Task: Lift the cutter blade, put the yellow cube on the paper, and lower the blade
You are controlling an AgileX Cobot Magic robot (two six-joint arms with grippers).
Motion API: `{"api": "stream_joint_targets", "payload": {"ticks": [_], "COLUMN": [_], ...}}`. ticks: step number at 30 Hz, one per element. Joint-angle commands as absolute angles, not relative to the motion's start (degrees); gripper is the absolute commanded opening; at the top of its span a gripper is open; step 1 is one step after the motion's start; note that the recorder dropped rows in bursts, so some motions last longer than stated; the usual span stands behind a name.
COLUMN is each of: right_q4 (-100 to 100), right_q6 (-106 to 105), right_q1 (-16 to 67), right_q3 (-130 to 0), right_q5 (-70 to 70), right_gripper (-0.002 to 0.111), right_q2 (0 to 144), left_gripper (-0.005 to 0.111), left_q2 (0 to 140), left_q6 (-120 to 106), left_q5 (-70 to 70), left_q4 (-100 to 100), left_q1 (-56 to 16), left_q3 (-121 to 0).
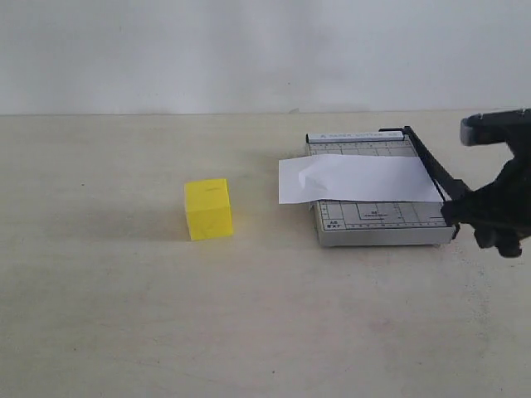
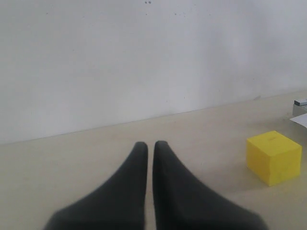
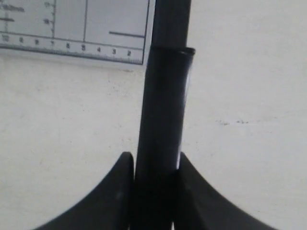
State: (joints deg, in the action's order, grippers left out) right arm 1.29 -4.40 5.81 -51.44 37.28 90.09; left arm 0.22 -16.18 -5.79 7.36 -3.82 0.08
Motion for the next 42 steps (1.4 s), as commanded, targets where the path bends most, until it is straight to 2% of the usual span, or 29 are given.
{"api": "stream_joint_targets", "payload": {"ticks": [1,6,13,14,16,19,20,22,24,30,35,37,42], "right_q4": [0.70,0.70,0.98,1.46,2.77,5.36,5.73,5.73,5.83,6.66,20.56,28.45,40.51], "right_q6": [-7.16,-7.16,-7.66,-8.17,-9.59,-10.79,-10.93,-10.93,-10.93,-10.95,-24.92,-29.84,-36.38], "right_q1": [5.88,5.88,5.88,5.88,5.88,5.88,5.88,5.88,5.88,5.88,5.88,5.88,5.88], "right_q3": [-56.57,-61.36,-60.93,-60.65,-60.50,-60.50,-60.50,-60.50,-60.50,-60.50,-54.70,-49.16,-33.39], "right_q5": [33.17,35.79,36.47,36.47,37.56,37.68,36.99,35.37,33.07,26.44,22.00,20.83,17.79], "right_gripper": [0.000,0.000,0.002,0.006,0.021,0.059,0.067,0.065,0.057,0.052,0.011,0.000,0.000], "right_q2": [84.60,83.26,83.39,83.39,83.51,83.51,83.51,83.51,83.51,80.54,68.93,61.53,43.01], "left_gripper": [0.005,0.005,0.005,0.005,0.005,0.005,0.005,0.005,0.005,0.005,0.005,0.005,0.005], "left_q2": [0.00,0.00,0.00,0.00,0.00,0.00,0.00,0.00,0.00,0.00,0.00,0.00,0.00], "left_q6": [-16.60,-16.60,-16.60,-16.60,-16.60,-16.60,-16.60,-16.60,-16.60,-16.60,-16.60,-16.60,-16.60], "left_q5": [-5.18,-5.18,-5.18,-5.18,-5.18,-5.18,-5.18,-5.18,-5.18,-5.18,-5.18,-5.18,-5.18], "left_q4": [7.43,7.43,7.43,7.43,7.43,7.43,7.43,7.43,7.43,7.43,7.43,7.43,7.43], "left_q1": [-3.66,-3.66,-3.66,-3.66,-3.66,-3.66,-3.66,-3.66,-3.66,-3.66,-3.66,-3.66,-3.66], "left_q3": [0.00,0.00,0.00,0.00,0.00,0.00,0.00,0.00,0.00,0.00,0.00,0.00,0.00]}}
